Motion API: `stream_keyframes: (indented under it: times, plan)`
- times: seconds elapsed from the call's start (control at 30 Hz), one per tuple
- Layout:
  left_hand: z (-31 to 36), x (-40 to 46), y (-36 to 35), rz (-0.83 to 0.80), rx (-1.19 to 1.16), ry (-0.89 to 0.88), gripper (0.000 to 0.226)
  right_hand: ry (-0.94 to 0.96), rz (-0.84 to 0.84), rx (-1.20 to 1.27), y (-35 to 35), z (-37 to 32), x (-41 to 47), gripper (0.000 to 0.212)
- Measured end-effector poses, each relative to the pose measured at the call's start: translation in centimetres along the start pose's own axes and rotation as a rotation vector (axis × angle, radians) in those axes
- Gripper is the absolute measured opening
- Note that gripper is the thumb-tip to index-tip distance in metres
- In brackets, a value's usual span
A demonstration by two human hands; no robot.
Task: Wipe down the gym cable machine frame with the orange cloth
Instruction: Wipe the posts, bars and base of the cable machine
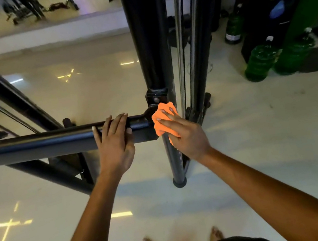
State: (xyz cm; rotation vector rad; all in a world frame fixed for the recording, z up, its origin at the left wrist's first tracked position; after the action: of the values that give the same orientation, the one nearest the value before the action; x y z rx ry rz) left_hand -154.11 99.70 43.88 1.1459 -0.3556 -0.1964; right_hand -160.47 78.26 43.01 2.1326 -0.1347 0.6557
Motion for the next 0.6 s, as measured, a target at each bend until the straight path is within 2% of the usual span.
stream_keyframes:
  times: [0.1, 0.17, 0.33, 0.47, 0.6]
  plan:
    - [0.1, -0.1, 0.1, -0.005, -0.023, 0.019, 0.053, 0.014, 0.124, 0.034, 2.8, -1.4, 1.2, 0.04]
    - [0.6, 0.1, 0.3, -0.003, -0.044, 0.011, 0.047, 0.034, 0.149, -0.019, 4.1, -2.2, 3.1, 0.042]
    - [2.7, 0.6, -0.2, -0.026, -0.077, -0.039, 0.042, 0.001, -0.107, -0.175, 0.3, -1.6, 4.4, 0.058]
    - [3.2, 1.3, -0.3, -0.045, -0.082, -0.051, 0.04, -0.077, -0.123, -0.152, -0.6, -0.8, 2.0, 0.058]
    - [3.0, 1.4, -0.3, -0.051, -0.075, -0.086, 0.039, -0.119, -0.108, -0.181, -0.2, -1.7, 3.9, 0.057]
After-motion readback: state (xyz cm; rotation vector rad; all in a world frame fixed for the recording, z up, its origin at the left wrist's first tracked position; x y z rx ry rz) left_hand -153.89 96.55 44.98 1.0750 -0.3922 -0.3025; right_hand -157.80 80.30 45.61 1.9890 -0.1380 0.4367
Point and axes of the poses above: each hand's wrist, its own x-axis towards the middle knuckle, its own y-axis out of the back of the hand, z = x × y, the point moved 10 cm from there along x, towards the middle knuckle, and after that the axes turned 9 degrees about -z, right-handed, at the moved point
